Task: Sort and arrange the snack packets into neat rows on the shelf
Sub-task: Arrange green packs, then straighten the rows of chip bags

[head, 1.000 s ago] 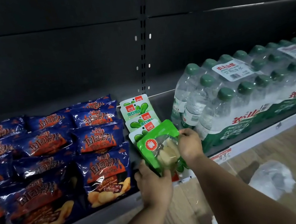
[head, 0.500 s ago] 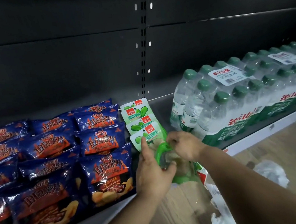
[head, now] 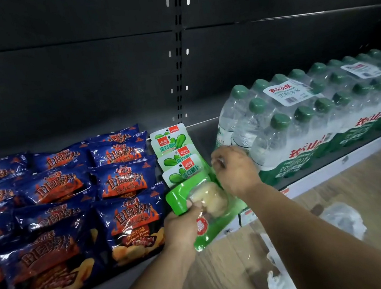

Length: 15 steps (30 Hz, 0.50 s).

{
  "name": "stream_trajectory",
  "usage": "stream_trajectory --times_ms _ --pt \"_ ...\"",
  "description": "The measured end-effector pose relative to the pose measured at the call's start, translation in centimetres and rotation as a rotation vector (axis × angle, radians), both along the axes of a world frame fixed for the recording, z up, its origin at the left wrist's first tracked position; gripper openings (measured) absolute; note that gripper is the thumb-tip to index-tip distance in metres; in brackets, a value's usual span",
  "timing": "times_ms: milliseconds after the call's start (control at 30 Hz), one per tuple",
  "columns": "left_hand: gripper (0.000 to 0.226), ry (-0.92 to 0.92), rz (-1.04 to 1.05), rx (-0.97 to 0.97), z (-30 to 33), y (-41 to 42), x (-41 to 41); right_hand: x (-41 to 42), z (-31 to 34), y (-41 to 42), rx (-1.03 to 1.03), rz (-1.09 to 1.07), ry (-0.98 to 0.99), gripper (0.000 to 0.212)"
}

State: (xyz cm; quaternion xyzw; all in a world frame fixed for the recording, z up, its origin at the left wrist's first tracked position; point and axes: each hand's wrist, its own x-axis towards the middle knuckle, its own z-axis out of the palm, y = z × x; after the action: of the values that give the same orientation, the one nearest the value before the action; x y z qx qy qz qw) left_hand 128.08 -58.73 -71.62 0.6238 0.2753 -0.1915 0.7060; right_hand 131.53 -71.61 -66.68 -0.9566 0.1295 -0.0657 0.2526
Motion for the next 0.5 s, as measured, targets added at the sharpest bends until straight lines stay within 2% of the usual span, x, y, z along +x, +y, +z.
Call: stream_trajectory --times_ms 100,200,300,333,367,433,467,500 --pt "0.013 0.016 0.162 -0.082 0.1 -0.2 1.1 0.0 -0.2 -0.4 0.137 -0.163 -0.13 0.028" --pt "0.027 0.031 0.259 -0.17 0.3 -0.1 2.2 0.3 -0.9 -0.4 0.362 -0.282 -0.097 0.045" --pt "0.034 0.025 0.319 -0.262 0.5 0.0 2.8 0.4 -1.6 -0.1 0.832 -0.35 -0.01 0.08" --pt "0.032 0.032 0.327 -0.295 0.7 -0.1 2.8 0.3 -1.7 -0.1 0.989 -0.334 0.033 0.085" --pt "0.031 0.038 0.329 -0.324 0.9 -0.1 2.8 0.0 -1.8 -0.1 1.104 -0.296 0.087 0.087" --pt "0.031 0.04 0.322 -0.39 1.0 -0.1 2.6 -0.4 -2.1 -0.2 1.202 -0.21 0.177 0.089" --pt "0.03 0.035 0.312 -0.419 1.0 -0.1 2.5 -0.6 -2.2 -0.2 1.231 -0.193 0.181 0.081" --pt "0.027 0.031 0.299 -0.434 0.9 -0.2 2.3 -0.6 -2.3 -0.1 1.268 -0.187 0.165 0.063"
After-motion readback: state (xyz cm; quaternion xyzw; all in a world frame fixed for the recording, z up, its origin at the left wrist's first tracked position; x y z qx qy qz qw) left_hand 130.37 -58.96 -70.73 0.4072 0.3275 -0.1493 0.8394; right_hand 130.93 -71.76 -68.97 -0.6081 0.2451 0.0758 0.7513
